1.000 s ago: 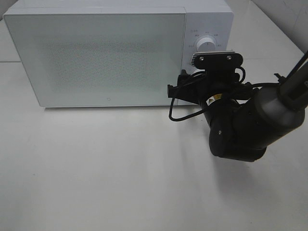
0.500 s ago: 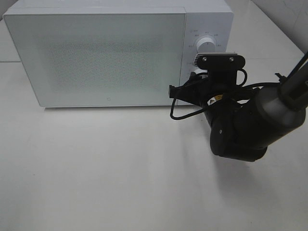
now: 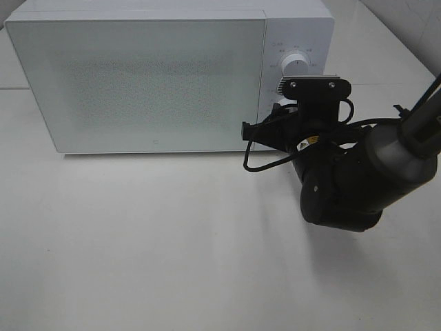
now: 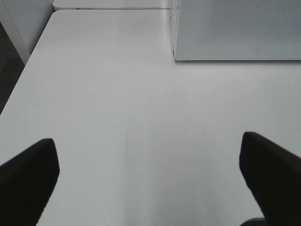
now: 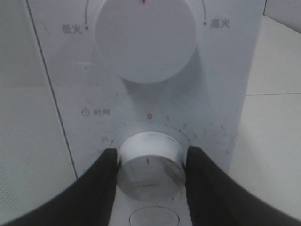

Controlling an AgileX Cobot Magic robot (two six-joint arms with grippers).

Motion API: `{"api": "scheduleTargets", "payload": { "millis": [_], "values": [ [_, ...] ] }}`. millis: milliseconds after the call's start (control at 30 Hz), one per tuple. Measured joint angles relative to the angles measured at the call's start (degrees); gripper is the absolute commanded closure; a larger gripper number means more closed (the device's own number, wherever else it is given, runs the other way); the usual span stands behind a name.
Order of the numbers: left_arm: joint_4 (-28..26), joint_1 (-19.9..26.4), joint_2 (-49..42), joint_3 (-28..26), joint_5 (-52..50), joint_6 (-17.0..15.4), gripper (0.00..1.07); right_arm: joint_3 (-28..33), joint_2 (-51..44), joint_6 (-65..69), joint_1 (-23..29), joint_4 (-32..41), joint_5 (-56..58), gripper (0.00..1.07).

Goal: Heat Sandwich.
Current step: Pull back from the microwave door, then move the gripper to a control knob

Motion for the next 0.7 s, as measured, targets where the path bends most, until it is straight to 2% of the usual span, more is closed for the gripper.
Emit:
{"api": "scheduleTargets", "payload": {
  "millis": [267,467,700],
  "values": [
    [0.00,0.00,0.00,0.00,0.00,0.00,0.07,0.00,0.00,2.01,0.00,0.00,-0.29,0.95],
    [0.00,0.00,0.00,0.00,0.00,0.00,0.07,0.00,0.29,12.55,0.00,0.00,-0.74,1.01],
    [0.00,0.00,0.00,0.00,0.00,0.00,0.07,0.00,0.34,23.95,0.00,0.00,-1.09,1.00]
  ]
}}
